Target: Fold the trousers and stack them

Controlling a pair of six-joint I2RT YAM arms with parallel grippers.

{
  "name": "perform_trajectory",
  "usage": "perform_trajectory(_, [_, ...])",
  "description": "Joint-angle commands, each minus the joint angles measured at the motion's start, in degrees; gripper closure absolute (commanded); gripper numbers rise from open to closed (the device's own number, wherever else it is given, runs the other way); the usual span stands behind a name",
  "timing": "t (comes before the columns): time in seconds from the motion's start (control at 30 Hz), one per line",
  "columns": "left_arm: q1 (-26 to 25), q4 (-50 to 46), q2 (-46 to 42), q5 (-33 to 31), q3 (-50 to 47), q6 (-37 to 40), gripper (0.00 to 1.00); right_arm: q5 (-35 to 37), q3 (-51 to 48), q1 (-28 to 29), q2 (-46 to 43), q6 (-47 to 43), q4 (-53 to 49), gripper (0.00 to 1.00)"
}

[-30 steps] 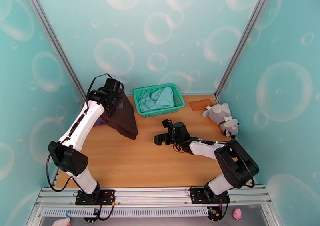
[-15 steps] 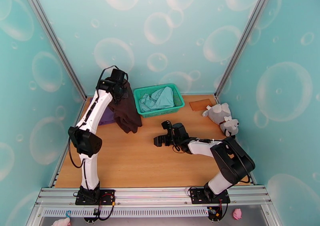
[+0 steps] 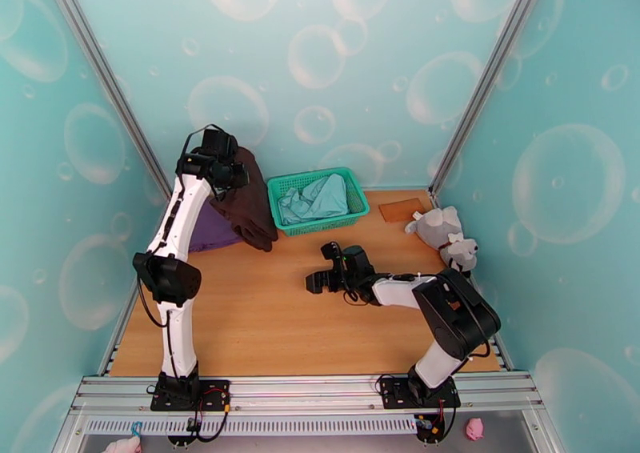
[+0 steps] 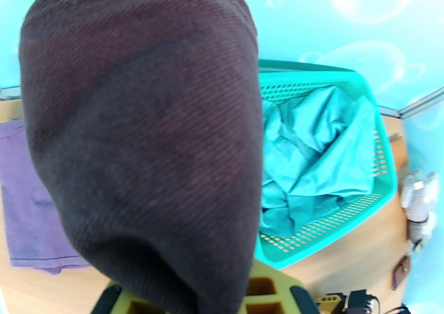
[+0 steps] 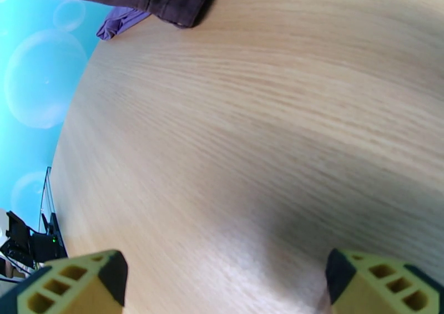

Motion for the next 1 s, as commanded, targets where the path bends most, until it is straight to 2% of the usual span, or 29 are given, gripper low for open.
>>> perform_trajectory(0.0, [2.0, 3.5, -0.8, 3.2, 2.8, 0.1, 1.00, -1.4, 1.2, 0.0, 2.4, 0.6, 0.5, 0.01])
perform_trajectory(0.13, [4.0, 1.1, 0.1, 1.7, 2.5, 2.6, 1.00, -1.4, 1.9, 0.0, 4.2, 0.4, 0.2, 0.01])
perform_trajectory(0.23, [6.6, 1.6, 0.4, -2.4, 0.6, 4.2, 1.00, -2.0, 2.7, 0.0, 6.2, 0.4, 0.4, 0.01])
perform_trajectory(0.4, [13.6, 6.4, 3.8, -2.4, -6.3, 5.6, 1.00, -4.3, 4.6, 0.2, 10.2, 0.5, 0.1, 0.01])
perform_trajectory(0.5, [16.5, 9.9, 7.7, -6.1, -8.0, 8.2, 1.00, -5.3, 5.5, 0.4, 12.4, 0.4, 0.1, 0.01])
perform_trajectory(0.63, [19.8, 16.6, 10.0, -7.7, -13.3, 8.4, 1.00, -7.0, 7.1, 0.6, 15.9, 0.6, 0.0, 0.01])
perform_trajectory(0.73, [20.6, 22.2, 9.9, -6.1, -19.0, 8.4, 1.00, -8.4, 8.5, 0.9, 18.2, 0.7, -0.3, 0.01])
perform_trajectory(0.97, [21.0, 26.7, 5.1, -5.9, -25.5, 6.2, 1.00, -8.8, 9.5, 1.3, 19.3, 0.2, -1.1, 0.01])
